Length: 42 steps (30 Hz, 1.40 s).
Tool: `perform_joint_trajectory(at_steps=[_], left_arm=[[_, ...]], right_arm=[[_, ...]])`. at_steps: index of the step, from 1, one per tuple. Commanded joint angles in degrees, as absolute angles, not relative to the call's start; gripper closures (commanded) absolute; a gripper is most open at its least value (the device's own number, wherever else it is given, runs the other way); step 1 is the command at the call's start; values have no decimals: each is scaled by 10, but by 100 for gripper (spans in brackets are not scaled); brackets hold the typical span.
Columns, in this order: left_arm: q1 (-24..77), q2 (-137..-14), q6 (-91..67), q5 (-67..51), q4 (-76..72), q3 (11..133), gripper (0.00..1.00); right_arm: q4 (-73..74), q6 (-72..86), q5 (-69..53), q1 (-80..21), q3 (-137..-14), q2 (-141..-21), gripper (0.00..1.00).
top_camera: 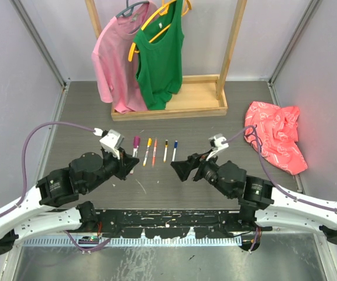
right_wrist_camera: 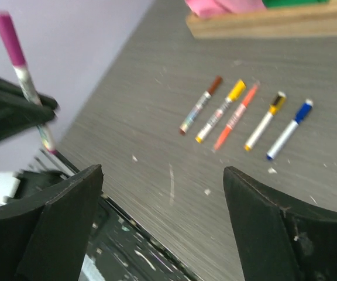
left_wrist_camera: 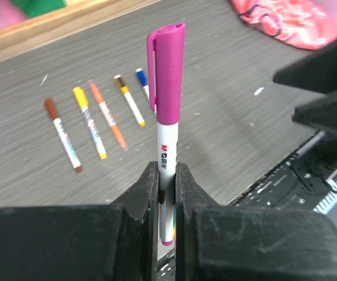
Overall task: Insert the pens into the pen caps
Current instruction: Place the pen at the center of the board.
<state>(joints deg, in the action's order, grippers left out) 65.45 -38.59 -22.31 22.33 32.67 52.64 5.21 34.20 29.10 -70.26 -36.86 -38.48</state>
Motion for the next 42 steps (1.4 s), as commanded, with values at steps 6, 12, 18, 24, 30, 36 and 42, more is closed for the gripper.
perform_joint_trajectory(at_steps=[6, 12, 18, 24, 30, 36, 42], left_arm=[[456, -421, -214, 91, 356, 497, 100], [350, -529, -183, 21, 348, 507, 100], [322, -631, -131, 53, 353, 546, 100], [305, -733, -85, 80, 378, 592, 100], [273, -808, -80, 81, 347, 609, 100], [249, -844, -88, 84, 323, 608, 100], [232, -883, -114, 82, 306, 599, 100]], right_arm=[[77, 394, 260, -702, -344, -468, 1], [98, 426, 265, -702, -344, -507, 0], [101, 450, 240, -702, -336, -503, 0], [100, 445, 225, -702, -331, -497, 0], [103, 437, 206, -702, -328, -476, 0], [117, 435, 202, -702, -325, -455, 0], [132, 436, 196, -702, -329, -454, 0]])
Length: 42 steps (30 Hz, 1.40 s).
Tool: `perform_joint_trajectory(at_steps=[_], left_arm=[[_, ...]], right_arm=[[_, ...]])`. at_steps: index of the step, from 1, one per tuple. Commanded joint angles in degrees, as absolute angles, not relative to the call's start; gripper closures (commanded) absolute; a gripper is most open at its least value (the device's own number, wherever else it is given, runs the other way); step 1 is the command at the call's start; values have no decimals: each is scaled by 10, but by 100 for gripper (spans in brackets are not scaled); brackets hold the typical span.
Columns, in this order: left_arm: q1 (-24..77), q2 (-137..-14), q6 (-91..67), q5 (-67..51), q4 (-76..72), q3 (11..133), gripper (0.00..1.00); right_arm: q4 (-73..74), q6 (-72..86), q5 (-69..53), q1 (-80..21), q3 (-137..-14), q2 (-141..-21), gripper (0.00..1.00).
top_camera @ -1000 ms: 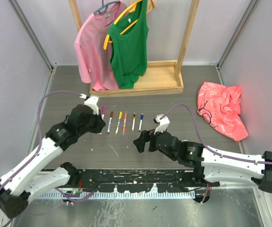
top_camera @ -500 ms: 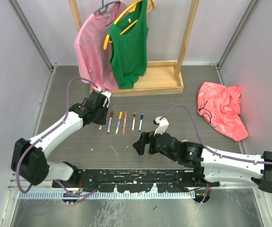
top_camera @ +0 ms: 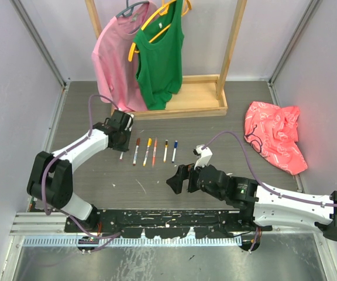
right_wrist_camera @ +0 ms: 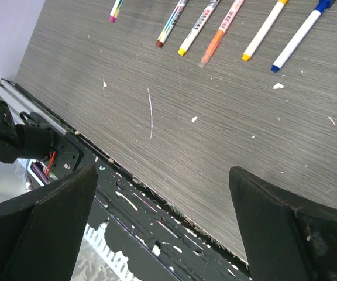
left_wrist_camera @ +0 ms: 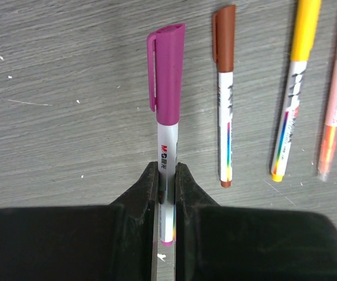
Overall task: Insert the pens into the pen caps
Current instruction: Place the pen at the center of the board.
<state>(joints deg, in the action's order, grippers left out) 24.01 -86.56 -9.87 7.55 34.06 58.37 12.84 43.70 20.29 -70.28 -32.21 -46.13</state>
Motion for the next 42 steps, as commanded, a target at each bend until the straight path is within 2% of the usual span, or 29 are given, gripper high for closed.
perform_joint_trajectory(at_steps=[1, 14, 18, 36, 42], left_arm=[[232, -889, -119, 83, 304, 598, 99], [229, -952, -143, 71, 282, 595, 95], [229, -966, -150, 76, 288, 599, 89], [223, -968, -153, 68, 293, 595, 76], [220, -944, -152, 63, 305, 602, 75]], right_arm=[[132, 437, 195, -702, -327, -454, 0], [123, 445, 198, -702, -318, -459, 0], [124, 448, 197, -702, -317, -460, 0], [127, 451, 187, -702, -322, -471, 1], [133, 452, 187, -702, -328, -470, 0]])
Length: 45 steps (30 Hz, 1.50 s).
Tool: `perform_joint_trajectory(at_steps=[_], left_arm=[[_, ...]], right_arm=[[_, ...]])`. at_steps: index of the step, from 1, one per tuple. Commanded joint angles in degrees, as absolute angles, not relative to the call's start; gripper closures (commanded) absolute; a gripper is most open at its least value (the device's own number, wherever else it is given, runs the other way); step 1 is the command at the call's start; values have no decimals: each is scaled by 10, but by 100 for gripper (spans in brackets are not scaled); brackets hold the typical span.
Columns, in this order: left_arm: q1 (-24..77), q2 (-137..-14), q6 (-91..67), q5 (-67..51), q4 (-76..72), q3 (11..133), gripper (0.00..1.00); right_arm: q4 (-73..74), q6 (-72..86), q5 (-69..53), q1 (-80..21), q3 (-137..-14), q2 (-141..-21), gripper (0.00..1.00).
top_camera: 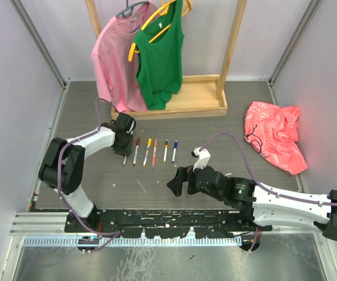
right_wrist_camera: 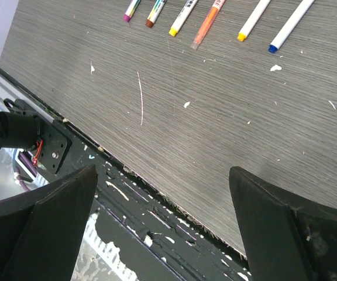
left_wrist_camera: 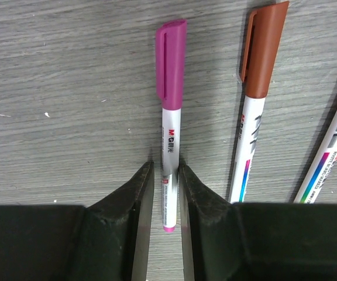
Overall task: Insert the pens into the pen caps
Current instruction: Place the pen at the center of the board, then reset both arms
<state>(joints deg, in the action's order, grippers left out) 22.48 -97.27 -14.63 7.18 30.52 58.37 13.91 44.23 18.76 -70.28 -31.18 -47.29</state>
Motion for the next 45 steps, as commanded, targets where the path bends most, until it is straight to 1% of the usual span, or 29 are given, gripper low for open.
perform_joint_trajectory(at_steps=[1, 6, 11, 14, 18, 24, 30, 32, 33, 34, 38, 40, 41, 42, 45], left_arm=[[220, -938, -152, 62, 307, 605, 74], [220, -898, -143, 63, 344, 633, 72], [220, -821, -138, 41, 362, 650, 71], [220, -753, -141, 8, 352, 643, 70], [220, -631, -139, -39, 329, 604, 67], [220, -480, -126, -58, 344, 559, 58], [220, -345, -140, -49, 393, 518, 53], [220, -292, -145, -34, 410, 507, 48], [220, -270, -146, -26, 418, 502, 44], [220, -252, -144, -19, 424, 494, 41], [220, -201, -150, 13, 447, 486, 29], [220, -194, -152, 16, 454, 490, 18], [220, -191, -151, 16, 458, 490, 3], [220, -190, -151, 18, 460, 487, 1], [220, -188, -146, 27, 454, 480, 2]], right_arm=[[136, 452, 190, -702, -330, -469, 0], [153, 448, 208, -702, -338, -465, 0], [193, 445, 251, -702, -358, -460, 0], [210, 429, 277, -702, -373, -455, 0], [220, 391, 306, -702, -398, -450, 0], [230, 317, 355, -701, -435, -441, 0], [259, 271, 406, -701, -459, -435, 0], [262, 261, 417, -701, -460, -429, 0], [265, 251, 415, -701, -462, -427, 0], [270, 242, 412, -701, -465, -426, 0], [288, 228, 414, -701, -471, -428, 0], [295, 222, 419, -701, -470, -430, 0], [296, 220, 424, -701, -468, -431, 0], [297, 217, 427, -702, -466, -430, 0], [299, 201, 436, -701, -461, -426, 0]])
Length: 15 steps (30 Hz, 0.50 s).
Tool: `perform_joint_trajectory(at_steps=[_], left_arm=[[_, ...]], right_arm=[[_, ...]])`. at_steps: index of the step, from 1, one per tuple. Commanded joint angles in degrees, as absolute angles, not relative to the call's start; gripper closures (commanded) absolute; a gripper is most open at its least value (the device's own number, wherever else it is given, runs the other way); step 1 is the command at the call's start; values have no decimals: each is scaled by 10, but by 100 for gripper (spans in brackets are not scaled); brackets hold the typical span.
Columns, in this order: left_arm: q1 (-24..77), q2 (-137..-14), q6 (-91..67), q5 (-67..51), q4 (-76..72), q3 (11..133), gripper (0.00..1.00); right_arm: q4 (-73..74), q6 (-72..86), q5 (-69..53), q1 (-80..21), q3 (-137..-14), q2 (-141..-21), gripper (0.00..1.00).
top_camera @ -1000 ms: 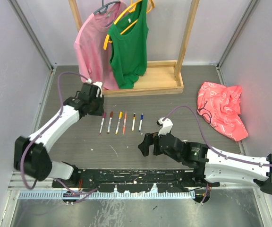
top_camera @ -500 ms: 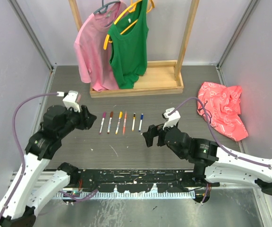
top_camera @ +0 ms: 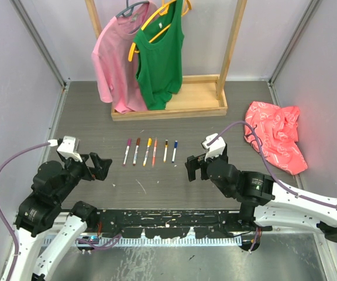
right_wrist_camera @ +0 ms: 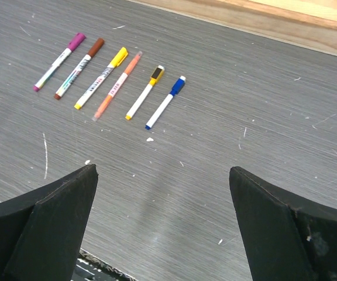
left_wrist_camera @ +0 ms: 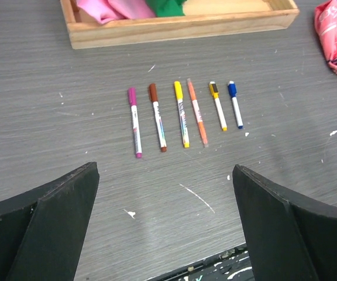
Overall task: Insert the pens into the pen caps
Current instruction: Reset both arms
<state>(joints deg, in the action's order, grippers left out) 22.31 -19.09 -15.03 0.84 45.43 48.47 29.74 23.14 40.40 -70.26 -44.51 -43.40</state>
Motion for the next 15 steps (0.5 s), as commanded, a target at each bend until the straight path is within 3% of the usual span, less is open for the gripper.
perform_joint_trajectory(at_steps=[1, 15], left_arm=[[220, -192, -145, 29, 455, 481, 2], [220, -207, -137, 40, 456, 475, 2]], right_arm=[[300, 197, 441, -701, -460, -424, 0], [269, 195, 438, -702, -424, -333, 0]])
